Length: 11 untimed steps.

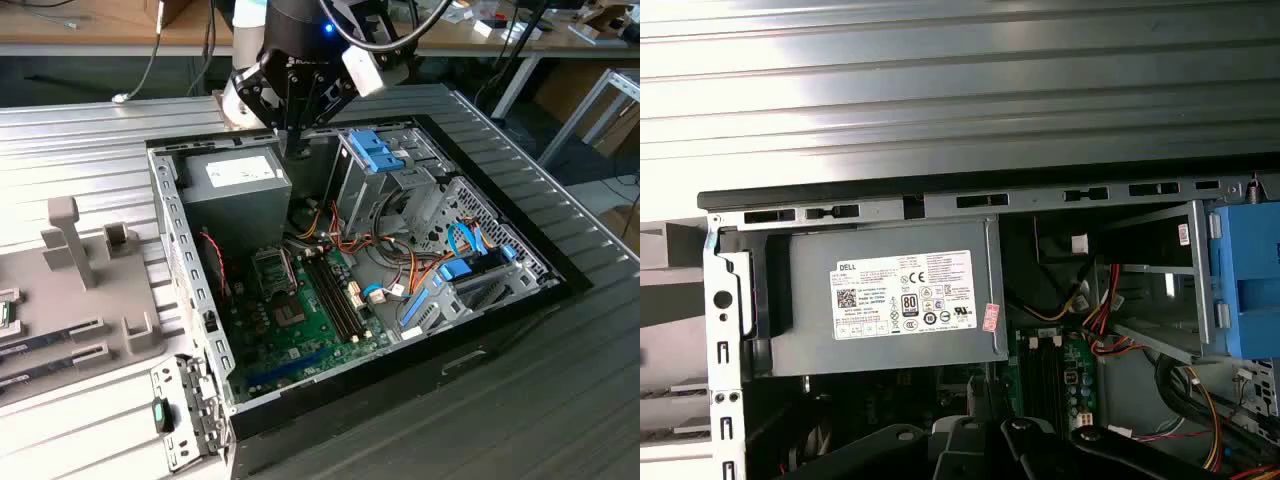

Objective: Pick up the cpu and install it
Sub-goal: 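Reach for the cpu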

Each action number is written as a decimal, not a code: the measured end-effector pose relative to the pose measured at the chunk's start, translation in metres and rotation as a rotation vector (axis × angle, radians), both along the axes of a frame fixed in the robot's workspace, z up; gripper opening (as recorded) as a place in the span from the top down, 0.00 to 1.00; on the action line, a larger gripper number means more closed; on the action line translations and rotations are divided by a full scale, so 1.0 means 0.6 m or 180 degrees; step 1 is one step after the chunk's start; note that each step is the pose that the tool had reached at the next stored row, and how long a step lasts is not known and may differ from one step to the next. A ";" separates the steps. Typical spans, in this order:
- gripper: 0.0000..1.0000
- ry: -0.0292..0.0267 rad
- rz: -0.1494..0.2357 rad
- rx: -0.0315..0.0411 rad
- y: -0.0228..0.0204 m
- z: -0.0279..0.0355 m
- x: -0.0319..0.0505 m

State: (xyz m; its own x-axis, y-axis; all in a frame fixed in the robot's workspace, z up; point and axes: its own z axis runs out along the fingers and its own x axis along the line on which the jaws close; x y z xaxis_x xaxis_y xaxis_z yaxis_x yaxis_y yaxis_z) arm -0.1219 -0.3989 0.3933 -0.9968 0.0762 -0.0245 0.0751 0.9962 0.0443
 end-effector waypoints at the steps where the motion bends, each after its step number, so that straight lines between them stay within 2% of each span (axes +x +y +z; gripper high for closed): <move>1: 0.89 0.0000 0.0000 0.0000 0.0000 0.000 0.000; 11: 0.89 0.0000 0.0001 0.0000 -0.0008 0.000 -0.002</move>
State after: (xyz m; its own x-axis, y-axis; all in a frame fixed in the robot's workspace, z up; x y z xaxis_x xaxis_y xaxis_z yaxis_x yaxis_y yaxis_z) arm -0.1230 -0.3994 0.3933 -0.9968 0.0760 -0.0245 0.0749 0.9962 0.0444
